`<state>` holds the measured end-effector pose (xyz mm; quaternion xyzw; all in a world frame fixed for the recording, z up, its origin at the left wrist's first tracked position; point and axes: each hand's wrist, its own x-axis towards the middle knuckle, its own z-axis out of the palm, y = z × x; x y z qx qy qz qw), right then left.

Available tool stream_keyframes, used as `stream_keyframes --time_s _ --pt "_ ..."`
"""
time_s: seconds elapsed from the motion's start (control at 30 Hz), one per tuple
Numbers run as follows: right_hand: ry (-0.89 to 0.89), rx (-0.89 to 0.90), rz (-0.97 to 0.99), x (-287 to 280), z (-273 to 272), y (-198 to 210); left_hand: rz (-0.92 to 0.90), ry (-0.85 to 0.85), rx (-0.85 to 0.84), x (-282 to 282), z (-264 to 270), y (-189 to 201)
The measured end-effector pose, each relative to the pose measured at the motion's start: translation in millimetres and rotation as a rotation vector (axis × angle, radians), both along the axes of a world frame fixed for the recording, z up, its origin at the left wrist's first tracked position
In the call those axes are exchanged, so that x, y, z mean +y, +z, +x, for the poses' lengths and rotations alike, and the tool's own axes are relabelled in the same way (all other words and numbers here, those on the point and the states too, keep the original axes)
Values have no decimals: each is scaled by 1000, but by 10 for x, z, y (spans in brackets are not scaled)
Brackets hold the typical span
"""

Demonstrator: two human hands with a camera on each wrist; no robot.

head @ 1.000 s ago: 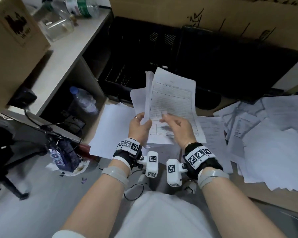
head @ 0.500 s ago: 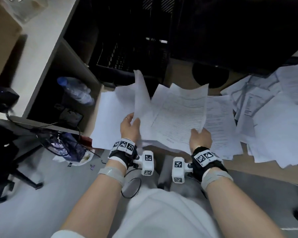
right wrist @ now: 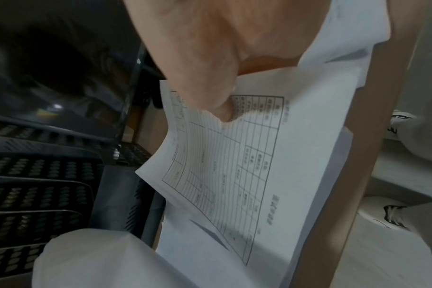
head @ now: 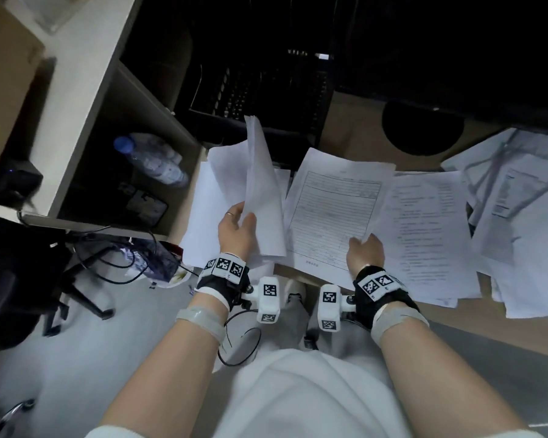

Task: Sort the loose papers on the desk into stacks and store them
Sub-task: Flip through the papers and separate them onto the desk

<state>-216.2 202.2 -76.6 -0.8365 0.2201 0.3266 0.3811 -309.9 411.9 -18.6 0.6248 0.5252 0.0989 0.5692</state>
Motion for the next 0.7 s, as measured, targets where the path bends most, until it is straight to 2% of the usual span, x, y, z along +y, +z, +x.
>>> stream_keyframes --time_s 0.27,0.37,0.53,0.7 --pt "25 122 -50 138 215 -139 4 56 30 -82 -55 -132" --pt "32 95 -14 152 242 -148 -7 57 73 -147 -39 -162" --pt "112 104 -68 216 282 -145 -45 51 79 -255 31 -159" --pt "182 68 -80 43 296 -177 -123 -12 93 -502 100 -275"
